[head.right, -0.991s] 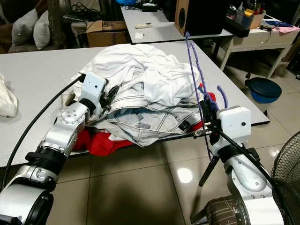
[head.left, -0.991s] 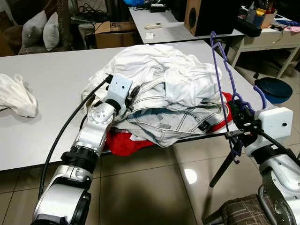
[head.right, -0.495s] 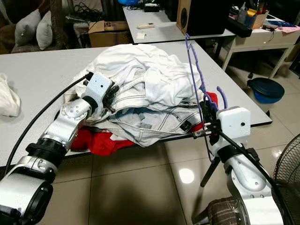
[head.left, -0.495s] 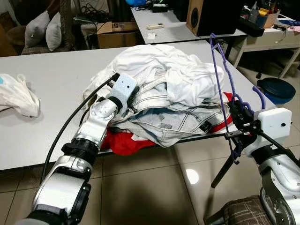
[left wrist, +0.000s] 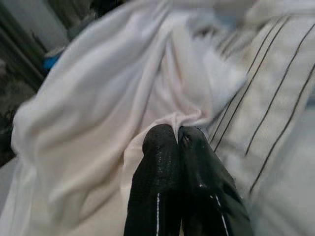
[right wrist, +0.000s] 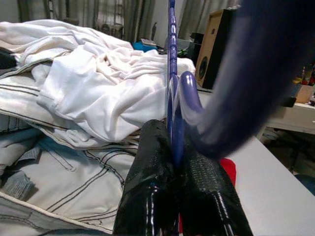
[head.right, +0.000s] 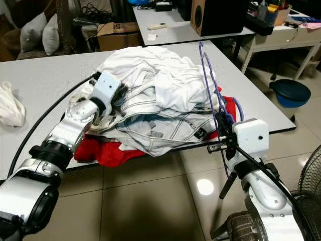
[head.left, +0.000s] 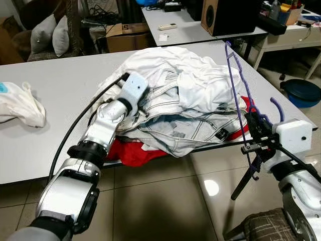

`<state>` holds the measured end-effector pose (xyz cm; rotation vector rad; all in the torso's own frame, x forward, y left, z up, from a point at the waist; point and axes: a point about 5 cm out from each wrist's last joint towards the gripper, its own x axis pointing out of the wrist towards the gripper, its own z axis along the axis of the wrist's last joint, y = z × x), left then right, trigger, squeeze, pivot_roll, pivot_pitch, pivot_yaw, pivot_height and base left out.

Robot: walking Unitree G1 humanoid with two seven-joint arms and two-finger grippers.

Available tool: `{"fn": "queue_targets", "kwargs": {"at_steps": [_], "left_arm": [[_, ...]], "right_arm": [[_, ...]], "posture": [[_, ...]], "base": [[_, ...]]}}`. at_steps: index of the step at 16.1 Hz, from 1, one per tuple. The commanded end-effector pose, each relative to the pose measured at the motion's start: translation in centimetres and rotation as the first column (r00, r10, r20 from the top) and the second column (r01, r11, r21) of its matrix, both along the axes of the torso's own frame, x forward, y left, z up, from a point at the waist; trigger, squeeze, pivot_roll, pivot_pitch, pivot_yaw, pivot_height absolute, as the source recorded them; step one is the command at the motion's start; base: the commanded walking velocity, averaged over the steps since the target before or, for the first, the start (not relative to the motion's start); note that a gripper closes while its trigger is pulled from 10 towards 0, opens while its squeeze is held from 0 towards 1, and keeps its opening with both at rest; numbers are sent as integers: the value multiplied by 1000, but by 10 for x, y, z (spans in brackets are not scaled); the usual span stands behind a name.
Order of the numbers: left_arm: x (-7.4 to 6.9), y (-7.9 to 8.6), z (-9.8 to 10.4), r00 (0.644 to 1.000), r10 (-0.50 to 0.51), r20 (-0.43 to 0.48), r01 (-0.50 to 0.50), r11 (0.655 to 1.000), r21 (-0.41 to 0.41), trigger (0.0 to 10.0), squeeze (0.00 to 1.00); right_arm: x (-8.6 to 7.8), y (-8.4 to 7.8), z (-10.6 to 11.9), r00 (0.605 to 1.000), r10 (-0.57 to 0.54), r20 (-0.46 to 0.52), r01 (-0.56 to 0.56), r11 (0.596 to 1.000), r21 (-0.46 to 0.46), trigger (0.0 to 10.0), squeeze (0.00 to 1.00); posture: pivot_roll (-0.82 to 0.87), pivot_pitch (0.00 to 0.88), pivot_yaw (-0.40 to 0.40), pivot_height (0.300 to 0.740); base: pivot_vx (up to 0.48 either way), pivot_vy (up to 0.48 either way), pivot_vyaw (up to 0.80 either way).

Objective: Hang hanger

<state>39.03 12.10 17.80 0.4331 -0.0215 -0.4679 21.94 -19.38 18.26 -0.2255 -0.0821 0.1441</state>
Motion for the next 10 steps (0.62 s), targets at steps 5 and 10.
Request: {"fn": "queue_targets", "kwargs": {"at_steps": [5,10], "left_arm": [[16,23,78,981,99,165,-40,944,-326,0,0],[14,63,116,943,162,292,-96,969,-226,0,0]], "right_arm": [[-2,3,8,999,12,48,-12,1000,5,10000,0],[7,17,11,986,145,81,-148,988,40,10000,0]], "posture": [[-61,0,44,740],[-14,0,15,740]], "base": [[0,0,0],[0,0,0]]}}
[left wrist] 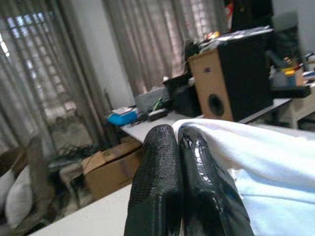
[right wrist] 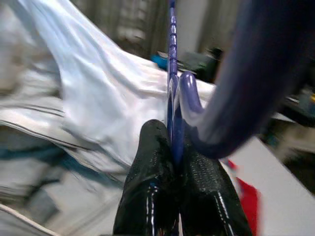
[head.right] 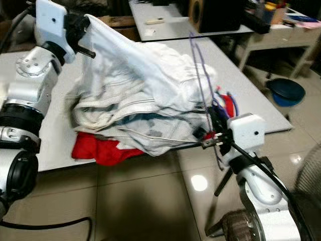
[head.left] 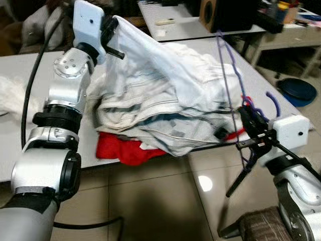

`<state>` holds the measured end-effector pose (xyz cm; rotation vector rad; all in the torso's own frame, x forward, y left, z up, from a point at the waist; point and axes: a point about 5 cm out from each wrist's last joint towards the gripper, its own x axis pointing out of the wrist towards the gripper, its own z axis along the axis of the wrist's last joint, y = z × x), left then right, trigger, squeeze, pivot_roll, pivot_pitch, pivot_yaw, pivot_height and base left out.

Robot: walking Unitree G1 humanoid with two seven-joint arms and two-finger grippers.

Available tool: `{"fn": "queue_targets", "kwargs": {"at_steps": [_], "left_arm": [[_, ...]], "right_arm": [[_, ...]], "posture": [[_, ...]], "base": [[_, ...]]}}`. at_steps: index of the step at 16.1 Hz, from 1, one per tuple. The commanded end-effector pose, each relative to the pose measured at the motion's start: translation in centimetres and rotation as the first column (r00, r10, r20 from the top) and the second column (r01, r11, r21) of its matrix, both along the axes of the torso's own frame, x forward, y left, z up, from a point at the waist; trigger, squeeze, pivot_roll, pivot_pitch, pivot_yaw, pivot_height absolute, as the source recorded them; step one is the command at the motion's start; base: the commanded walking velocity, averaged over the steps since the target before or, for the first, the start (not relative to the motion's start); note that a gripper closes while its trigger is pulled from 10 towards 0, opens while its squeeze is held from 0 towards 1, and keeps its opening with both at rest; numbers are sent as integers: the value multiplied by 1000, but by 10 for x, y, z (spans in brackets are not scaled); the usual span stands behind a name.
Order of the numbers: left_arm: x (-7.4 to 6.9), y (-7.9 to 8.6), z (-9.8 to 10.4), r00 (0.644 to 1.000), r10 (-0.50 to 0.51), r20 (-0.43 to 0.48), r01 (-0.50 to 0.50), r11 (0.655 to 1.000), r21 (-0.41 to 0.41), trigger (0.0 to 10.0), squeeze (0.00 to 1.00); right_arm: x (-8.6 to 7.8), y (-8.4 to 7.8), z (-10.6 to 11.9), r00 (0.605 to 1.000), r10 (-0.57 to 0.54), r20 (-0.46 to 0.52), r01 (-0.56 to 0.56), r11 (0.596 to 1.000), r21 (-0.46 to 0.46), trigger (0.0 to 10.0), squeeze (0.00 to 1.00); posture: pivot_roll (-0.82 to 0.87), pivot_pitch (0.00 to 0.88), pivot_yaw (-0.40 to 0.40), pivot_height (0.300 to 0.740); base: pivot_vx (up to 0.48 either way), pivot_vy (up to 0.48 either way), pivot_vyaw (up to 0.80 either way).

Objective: Hang hanger

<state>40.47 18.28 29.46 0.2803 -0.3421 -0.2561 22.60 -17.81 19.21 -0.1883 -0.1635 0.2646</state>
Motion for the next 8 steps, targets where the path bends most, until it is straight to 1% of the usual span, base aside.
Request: {"fn": "queue_targets", "kwargs": {"at_steps": [1,2,3,4,5,6,7,8], "left_arm": [[-1,5,-2,1000,13,4,-13,1000,-16,0,0],[-1,6,-2,1000,16,5,-16,999,-44,0,0],[-1,7,-2,1000,15,5,-15,999,-48,0,0],[-1,1,-3,1000,-16,-1,16,999,-48,0,0],[0,-5,-4,999,-47,-7,46,998,-52,0,0],[1,-10,-2,998,-67,-7,67,996,-63,0,0],[2,-20,3,993,-117,-8,116,989,-97,0,0],[3,-33,10,981,-194,-15,190,971,-145,0,0]], "right_arm": [[0,6,4,997,67,26,-68,997,31,10000,0],[-4,14,9,989,140,44,-142,988,54,10000,0],[-5,16,10,985,163,51,-166,984,58,10000,0],[-10,25,14,965,256,50,-260,958,121,10000,0],[-15,32,16,938,346,35,-347,923,170,10000,0],[-18,36,15,919,393,15,-389,903,182,10000,0],[-23,41,13,892,452,-23,-440,878,191,10000,0],[-26,44,5,874,479,-88,-457,869,189,10000,0]], "posture": [[-14,0,20,740],[-13,0,24,740],[-13,0,25,740],[-13,0,31,740],[-13,0,36,740],[-13,0,40,740],[-15,0,49,740],[-17,0,56,740]], "base": [[0,0,0],[0,0,0],[0,0,0],[0,0,0],[0,0,0],[0,0,0],[0,0,0],[0,0,0]]}}
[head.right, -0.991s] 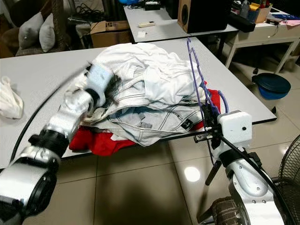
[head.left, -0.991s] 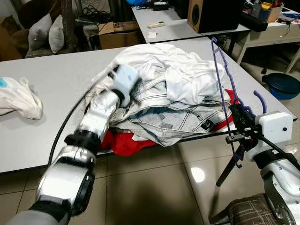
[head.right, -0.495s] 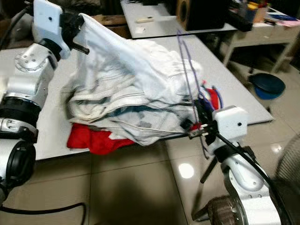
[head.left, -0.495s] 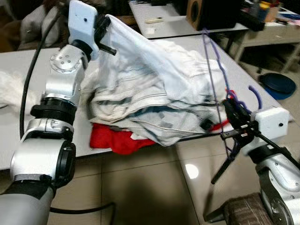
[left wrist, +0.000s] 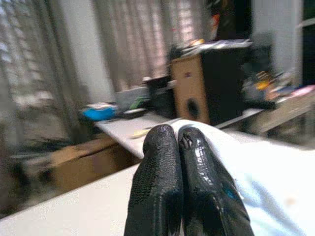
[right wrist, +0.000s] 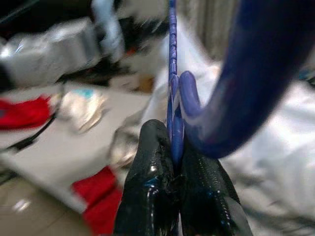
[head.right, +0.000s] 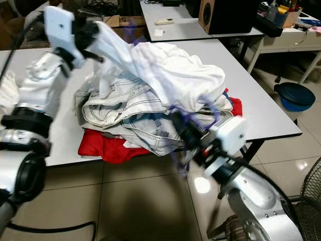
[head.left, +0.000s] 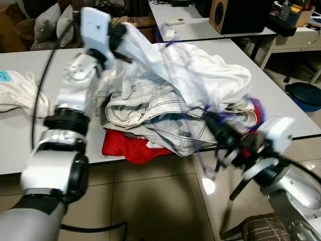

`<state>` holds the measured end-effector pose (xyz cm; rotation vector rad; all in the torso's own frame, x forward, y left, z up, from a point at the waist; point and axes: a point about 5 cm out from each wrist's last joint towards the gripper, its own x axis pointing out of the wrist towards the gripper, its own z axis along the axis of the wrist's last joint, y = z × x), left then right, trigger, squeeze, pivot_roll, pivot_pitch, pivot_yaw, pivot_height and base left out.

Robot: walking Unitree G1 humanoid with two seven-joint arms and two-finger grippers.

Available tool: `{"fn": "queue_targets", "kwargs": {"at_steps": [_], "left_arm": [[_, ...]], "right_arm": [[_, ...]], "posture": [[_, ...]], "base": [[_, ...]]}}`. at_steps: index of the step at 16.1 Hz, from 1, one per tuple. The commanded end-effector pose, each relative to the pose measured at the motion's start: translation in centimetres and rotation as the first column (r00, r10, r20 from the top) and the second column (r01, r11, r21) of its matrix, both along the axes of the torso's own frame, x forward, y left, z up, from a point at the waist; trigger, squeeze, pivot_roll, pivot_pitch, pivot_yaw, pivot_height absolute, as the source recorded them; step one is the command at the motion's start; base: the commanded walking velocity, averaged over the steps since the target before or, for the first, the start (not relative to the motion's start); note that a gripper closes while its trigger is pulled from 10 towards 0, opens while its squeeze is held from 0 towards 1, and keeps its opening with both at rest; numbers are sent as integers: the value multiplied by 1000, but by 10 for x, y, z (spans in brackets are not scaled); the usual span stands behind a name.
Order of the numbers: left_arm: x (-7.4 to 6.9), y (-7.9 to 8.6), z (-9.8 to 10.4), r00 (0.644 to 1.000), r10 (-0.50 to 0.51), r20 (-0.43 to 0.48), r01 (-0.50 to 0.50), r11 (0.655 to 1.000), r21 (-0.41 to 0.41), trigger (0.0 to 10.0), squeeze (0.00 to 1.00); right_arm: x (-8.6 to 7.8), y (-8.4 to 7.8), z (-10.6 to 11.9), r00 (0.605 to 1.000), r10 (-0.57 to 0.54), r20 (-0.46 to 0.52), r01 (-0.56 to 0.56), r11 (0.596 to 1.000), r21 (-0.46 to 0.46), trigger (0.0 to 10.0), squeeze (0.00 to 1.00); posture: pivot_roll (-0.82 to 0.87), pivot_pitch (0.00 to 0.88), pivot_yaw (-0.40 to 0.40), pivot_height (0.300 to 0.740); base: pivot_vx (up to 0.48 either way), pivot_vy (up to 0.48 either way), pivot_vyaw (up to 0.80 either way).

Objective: Hang hanger

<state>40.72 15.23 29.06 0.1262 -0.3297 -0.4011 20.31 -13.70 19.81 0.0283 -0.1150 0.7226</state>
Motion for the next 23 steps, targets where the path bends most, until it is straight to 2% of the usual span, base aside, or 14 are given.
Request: {"fn": "queue_targets", "kwargs": {"at_steps": [1,2,3,4,5,7,9,13,16,17,18,20,23], "left_arm": [[0,-9,17,998,-69,13,70,997,-41,0,0],[0,-19,21,993,-118,2,118,992,-51,0,0],[-1,-25,22,989,-147,-6,147,987,-59,0,0],[-1,-29,24,987,-159,-9,158,985,-68,0,0],[0,-30,25,987,-159,-12,158,985,-73,0,0],[0,-31,24,984,-173,-34,169,982,-83,0,0],[-3,-32,24,977,-210,-48,205,975,-91,0,0],[-8,-37,20,960,-269,-79,262,961,-87,0,0],[-9,-32,18,967,-237,-88,231,970,-71,0,0],[-10,-30,19,970,-229,-83,225,972,-62,0,0],[-11,-28,21,972,-223,-77,219,974,-53,0,0],[-11,-26,21,975,-210,-74,207,977,-45,0,0],[-11,-23,22,980,-183,-74,180,983,-47,0,0]], "right_arm": [[-3,4,-7,998,26,-62,-27,1000,-14,10000,0],[-2,4,-14,997,6,-82,-11,998,-57,10000,0],[-3,6,-18,993,16,-120,-23,998,-60,10000,0],[-1,6,-25,987,-23,-162,8,995,-95,10000,0],[4,1,-33,974,-114,-194,85,985,-150,10000,0],[15,-12,-44,922,-288,-259,240,949,-203,10000,0],[21,-17,-47,897,-324,-300,272,941,-204,10000,0],[37,-17,-43,888,-336,-314,284,938,-200,10000,0],[48,-20,-32,874,-366,-318,343,930,-128,10000,0],[50,-20,-25,880,-350,-321,348,935,-67,10000,0],[51,-18,-10,914,-291,-284,306,952,10,10000,0],[49,-16,1,936,-236,-261,260,964,59,10000,0],[47,-17,8,940,-218,-264,249,964,90,10000,0]], "posture": [[-17,0,60,740],[-15,0,62,740],[-14,0,64,740],[-15,0,69,740],[-17,0,71,740],[-23,0,75,740],[-30,0,74,740],[-27,0,57,740],[-26,0,45,740],[-25,0,41,740],[-25,0,41,740],[-25,0,39,740],[-27,0,34,740]], "base": [[0,0,0],[0,0,0],[0,0,0],[0,0,0],[0,0,0],[0,0,0],[0,0,0],[0,0,0],[0,0,0],[0,0,0],[0,0,0],[0,0,0],[0,0,0]]}}
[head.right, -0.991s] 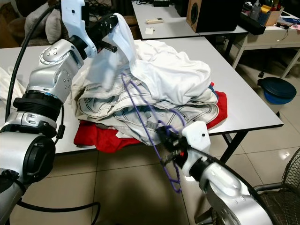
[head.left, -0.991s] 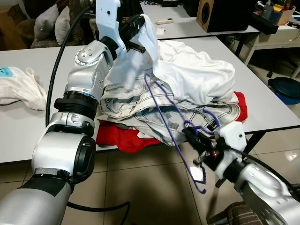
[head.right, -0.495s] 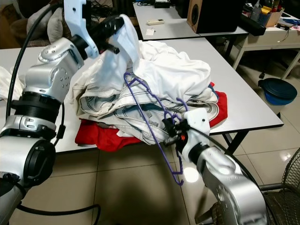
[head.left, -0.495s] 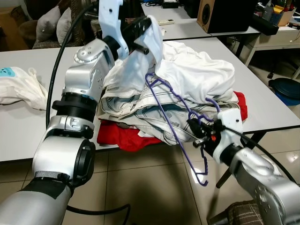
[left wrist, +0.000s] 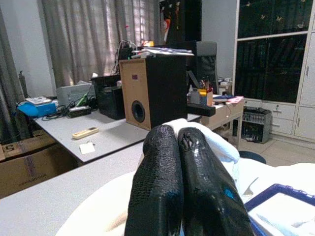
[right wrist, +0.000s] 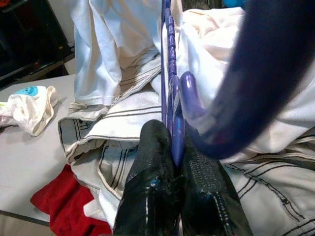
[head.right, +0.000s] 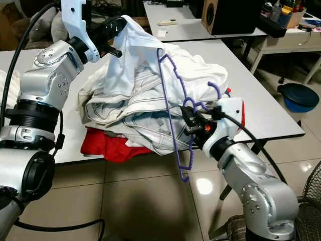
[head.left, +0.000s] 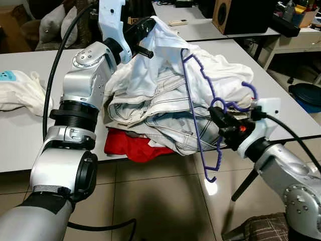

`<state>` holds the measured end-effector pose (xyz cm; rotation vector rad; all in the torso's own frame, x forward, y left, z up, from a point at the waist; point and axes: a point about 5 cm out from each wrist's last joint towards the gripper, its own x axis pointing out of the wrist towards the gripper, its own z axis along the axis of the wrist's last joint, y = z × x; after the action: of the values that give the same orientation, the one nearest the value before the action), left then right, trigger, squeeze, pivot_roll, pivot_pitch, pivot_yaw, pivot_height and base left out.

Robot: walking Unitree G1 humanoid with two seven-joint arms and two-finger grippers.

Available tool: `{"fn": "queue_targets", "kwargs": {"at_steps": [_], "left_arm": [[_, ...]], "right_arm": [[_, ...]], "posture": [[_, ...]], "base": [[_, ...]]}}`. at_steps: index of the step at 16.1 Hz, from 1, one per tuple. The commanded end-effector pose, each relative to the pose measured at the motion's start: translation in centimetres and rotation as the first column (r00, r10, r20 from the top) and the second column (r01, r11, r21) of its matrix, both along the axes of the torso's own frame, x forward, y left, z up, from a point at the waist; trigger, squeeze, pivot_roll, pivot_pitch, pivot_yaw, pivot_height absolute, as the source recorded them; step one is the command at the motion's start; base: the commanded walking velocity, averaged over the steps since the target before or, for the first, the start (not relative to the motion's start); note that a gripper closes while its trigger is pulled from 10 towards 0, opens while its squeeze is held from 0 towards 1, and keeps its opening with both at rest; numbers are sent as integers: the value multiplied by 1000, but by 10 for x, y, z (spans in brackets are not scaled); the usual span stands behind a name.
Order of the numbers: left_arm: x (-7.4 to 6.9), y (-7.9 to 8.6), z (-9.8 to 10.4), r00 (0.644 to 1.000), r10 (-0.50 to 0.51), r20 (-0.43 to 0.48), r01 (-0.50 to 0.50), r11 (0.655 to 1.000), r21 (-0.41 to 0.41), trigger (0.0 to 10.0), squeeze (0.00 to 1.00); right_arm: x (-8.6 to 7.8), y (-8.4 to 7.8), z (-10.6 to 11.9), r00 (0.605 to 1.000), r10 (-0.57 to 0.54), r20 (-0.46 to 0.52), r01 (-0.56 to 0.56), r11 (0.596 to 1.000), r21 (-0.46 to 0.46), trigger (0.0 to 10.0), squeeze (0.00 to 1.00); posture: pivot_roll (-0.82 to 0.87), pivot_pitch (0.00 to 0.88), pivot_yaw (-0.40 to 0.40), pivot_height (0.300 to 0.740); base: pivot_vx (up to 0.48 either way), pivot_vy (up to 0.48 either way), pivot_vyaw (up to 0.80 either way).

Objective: Hang hanger

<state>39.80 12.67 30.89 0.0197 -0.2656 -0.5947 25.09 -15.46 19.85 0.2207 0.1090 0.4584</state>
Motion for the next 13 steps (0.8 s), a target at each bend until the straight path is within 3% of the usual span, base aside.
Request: {"fn": "queue_targets", "kwargs": {"at_steps": [1,2,3,4,5,6,11,13], "left_arm": [[-1,3,3,1000,25,13,-25,1000,17,0,0],[1,4,-1,999,43,3,-43,998,45,4941,0],[2,4,-6,999,49,-12,-49,997,65,4941,0],[4,3,-20,997,67,-50,-60,991,120,10000,0],[5,-1,-39,995,69,-77,-52,979,196,10000,0],[4,-2,-48,994,65,-90,-43,973,227,10000,1000],[3,4,-46,995,69,-71,-51,972,231,10000,1000],[0,13,-30,995,98,34,-103,977,186,10000,1000]], "right_arm": [[-1,0,9,999,13,31,-13,1000,6,10000,0],[-3,1,13,998,27,52,-28,999,20,10000,0],[-4,2,14,997,34,62,-36,999,28,10000,0],[-5,4,18,996,49,79,-53,997,54,10000,0],[-6,5,20,995,58,86,-64,995,72,10000,0],[-7,6,20,994,63,89,-70,995,75,10000,0],[-8,5,17,995,74,73,-80,994,77,10000,0],[-8,6,15,995,83,63,-88,993,74,10000,0]], "posture": [[-27,0,34,740],[-29,0,36,740],[-29,0,37,740],[-32,0,39,740],[-38,0,44,740],[-41,0,46,740],[-38,0,41,740],[-41,0,42,740]], "base": [[0,0,0],[0,0,0],[0,0,0],[0,0,0],[0,0,0],[0,0,0],[0,0,0],[0,0,0]]}}
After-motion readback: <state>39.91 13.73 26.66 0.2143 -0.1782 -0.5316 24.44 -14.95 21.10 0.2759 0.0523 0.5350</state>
